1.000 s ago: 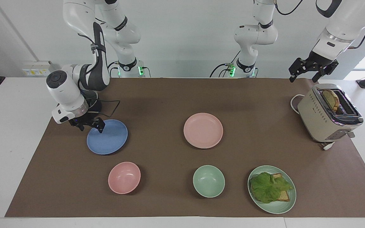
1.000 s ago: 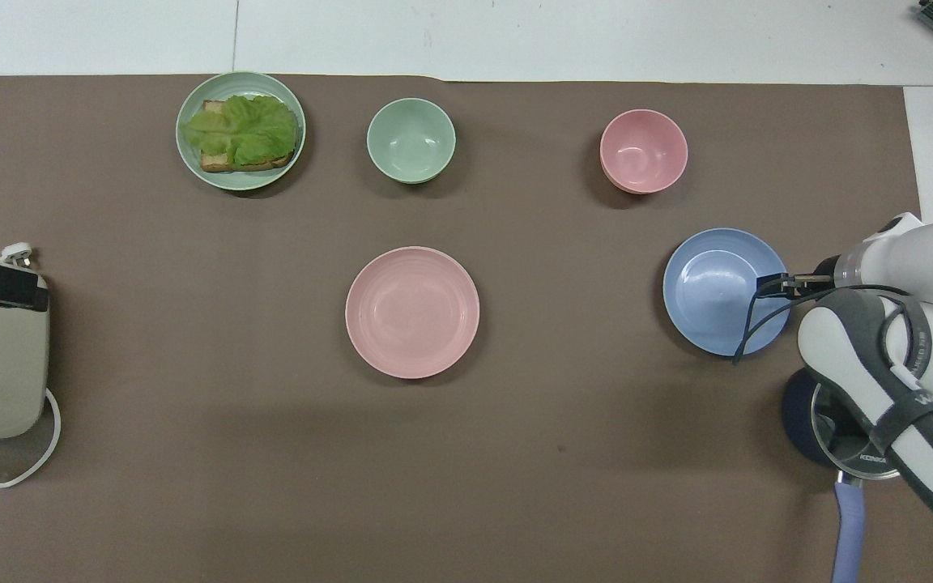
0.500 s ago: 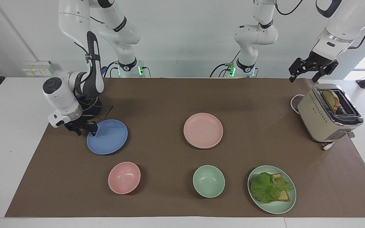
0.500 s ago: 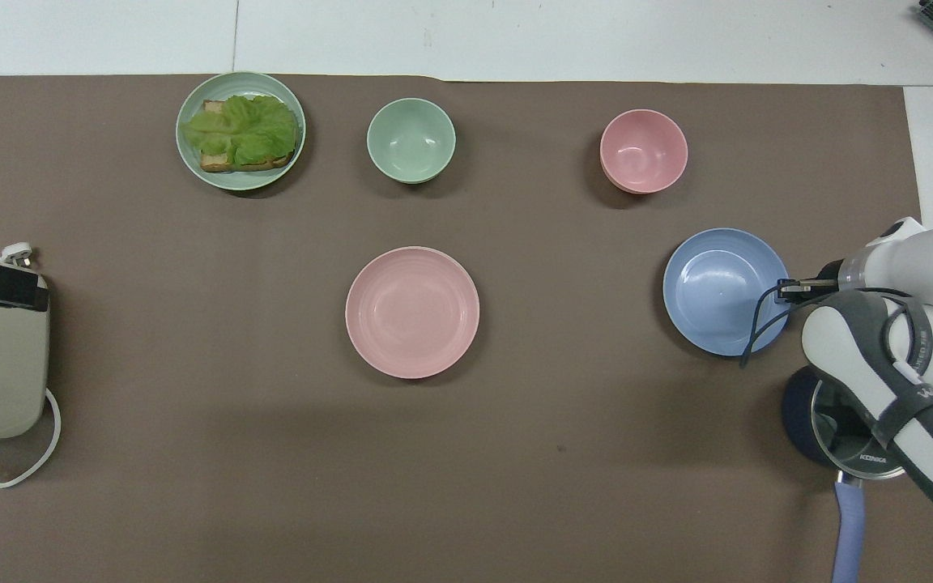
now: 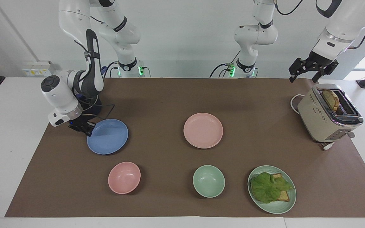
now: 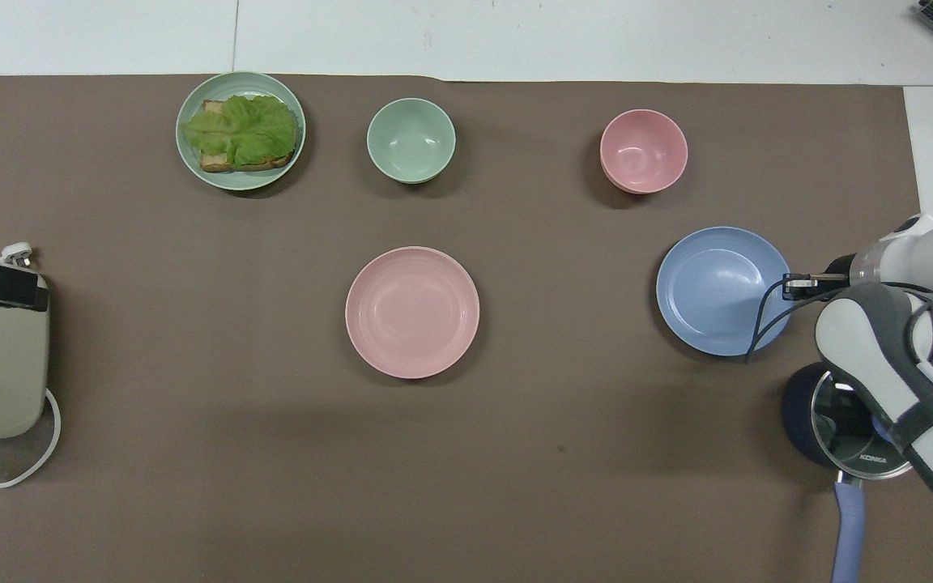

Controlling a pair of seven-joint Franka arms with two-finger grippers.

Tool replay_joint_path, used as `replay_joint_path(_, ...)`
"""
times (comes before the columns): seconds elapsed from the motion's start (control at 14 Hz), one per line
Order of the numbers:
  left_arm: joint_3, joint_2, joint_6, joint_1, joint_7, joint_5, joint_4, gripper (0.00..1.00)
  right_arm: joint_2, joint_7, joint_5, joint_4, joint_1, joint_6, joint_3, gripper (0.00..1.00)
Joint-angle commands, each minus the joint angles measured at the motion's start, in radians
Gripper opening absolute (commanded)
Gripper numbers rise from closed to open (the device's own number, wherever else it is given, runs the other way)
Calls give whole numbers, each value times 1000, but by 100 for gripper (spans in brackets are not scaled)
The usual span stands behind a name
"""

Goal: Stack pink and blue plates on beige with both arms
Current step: 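Grasp the blue plate rim with the right gripper and lift, then carry the blue plate with the right gripper onto the pink plate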

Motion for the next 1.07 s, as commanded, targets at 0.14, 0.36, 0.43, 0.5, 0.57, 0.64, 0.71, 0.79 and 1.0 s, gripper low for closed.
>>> replay_joint_path(0.14,-4,-5,-27,9,8,10,8,100,-91,-9,81,17,2,-119,50,0)
replay_joint_path(0.36,-7,3,-15,18,15,4,10,100,-113,8,93,57,4,-189,127,0)
replay_joint_path(0.43,-22,8,-9,36,15,2,11,100,-123,47,110,66,4,-199,170,0)
replay_joint_path(0.5,-28,9,2,43,16,2,11,100,-127,111,113,69,17,-199,196,0)
replay_joint_path(0.57,-33,11,7,43,16,2,11,100,-127,182,113,72,54,-196,209,0)
replay_joint_path(0.64,-33,17,14,46,18,-3,8,100,-127,257,113,72,107,-183,210,0)
replay_joint_path(0.71,-33,17,29,56,16,-12,4,100,-128,329,113,74,161,-170,210,0)
replay_joint_path(0.79,-36,17,34,63,16,-13,0,100,-127,395,113,75,204,-137,210,0)
replay_joint_path(1.0,-51,11,24,64,16,-13,-1,100,-81,537,113,92,322,-33,210,0)
